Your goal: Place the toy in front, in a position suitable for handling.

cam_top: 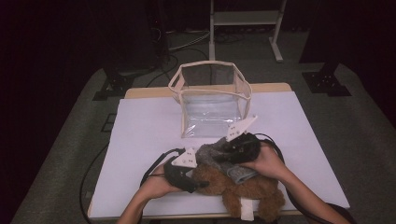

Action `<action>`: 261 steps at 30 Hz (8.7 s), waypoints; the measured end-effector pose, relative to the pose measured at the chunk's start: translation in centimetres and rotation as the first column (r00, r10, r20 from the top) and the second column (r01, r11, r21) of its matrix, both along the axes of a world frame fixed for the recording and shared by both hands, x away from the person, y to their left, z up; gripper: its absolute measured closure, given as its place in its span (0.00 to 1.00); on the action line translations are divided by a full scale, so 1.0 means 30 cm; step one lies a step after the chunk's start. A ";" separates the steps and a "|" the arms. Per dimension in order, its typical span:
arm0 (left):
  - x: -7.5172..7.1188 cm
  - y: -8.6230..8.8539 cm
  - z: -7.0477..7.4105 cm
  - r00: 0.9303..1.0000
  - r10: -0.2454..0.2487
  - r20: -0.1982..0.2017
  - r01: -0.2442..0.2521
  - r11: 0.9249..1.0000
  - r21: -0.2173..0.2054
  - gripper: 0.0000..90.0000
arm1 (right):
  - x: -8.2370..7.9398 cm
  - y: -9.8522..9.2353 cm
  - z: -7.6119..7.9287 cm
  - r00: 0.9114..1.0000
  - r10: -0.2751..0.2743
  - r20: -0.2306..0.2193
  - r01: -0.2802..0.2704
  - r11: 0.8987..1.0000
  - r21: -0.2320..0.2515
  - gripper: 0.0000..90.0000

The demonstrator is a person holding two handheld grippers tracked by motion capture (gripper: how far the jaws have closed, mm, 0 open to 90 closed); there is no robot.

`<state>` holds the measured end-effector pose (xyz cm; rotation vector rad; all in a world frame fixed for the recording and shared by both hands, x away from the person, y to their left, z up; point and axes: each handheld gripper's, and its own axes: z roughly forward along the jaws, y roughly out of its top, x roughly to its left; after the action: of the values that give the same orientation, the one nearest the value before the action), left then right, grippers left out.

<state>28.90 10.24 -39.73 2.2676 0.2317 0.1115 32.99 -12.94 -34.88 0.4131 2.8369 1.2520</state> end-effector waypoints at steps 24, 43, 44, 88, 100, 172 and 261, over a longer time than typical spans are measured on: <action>0.053 -0.015 0.011 0.997 0.073 -0.009 -0.072 0.997 0.015 0.43 | -0.120 -0.135 0.023 0.999 -0.039 0.021 0.039 0.999 0.001 0.88; 0.114 0.035 -0.021 0.992 0.110 -0.059 -0.112 0.993 -0.033 0.42 | 0.084 -0.161 -0.041 0.992 -0.127 0.015 0.127 0.988 -0.085 0.89; 0.113 0.032 -0.020 0.993 0.106 -0.053 -0.108 0.994 -0.028 0.45 | 0.086 -0.157 -0.040 0.992 -0.129 0.012 0.129 0.988 -0.084 0.89; 0.042 -0.030 -0.008 0.994 0.071 -0.083 -0.075 0.996 -0.045 0.52 | -0.066 -0.095 0.008 0.998 -0.030 0.046 0.032 0.999 -0.036 0.89; 0.024 -0.026 -0.020 0.996 0.057 -0.074 -0.060 0.997 -0.041 0.54 | -0.037 -0.012 0.020 0.997 -0.055 0.061 0.057 0.998 -0.034 0.89; 0.049 -0.054 0.038 0.998 0.002 -0.066 -0.001 1.000 0.018 0.48 | 0.048 -0.268 0.020 0.980 -0.187 -0.064 0.187 0.982 -0.008 0.88; 0.161 0.206 0.136 0.980 0.125 -0.155 -0.123 0.992 0.022 0.30 | 0.038 -0.042 -0.055 0.996 0.066 -0.061 -0.065 0.998 0.021 0.89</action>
<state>33.75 16.41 -35.64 2.2749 0.4569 0.0006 34.13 -14.21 -36.53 0.3687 2.9151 1.3009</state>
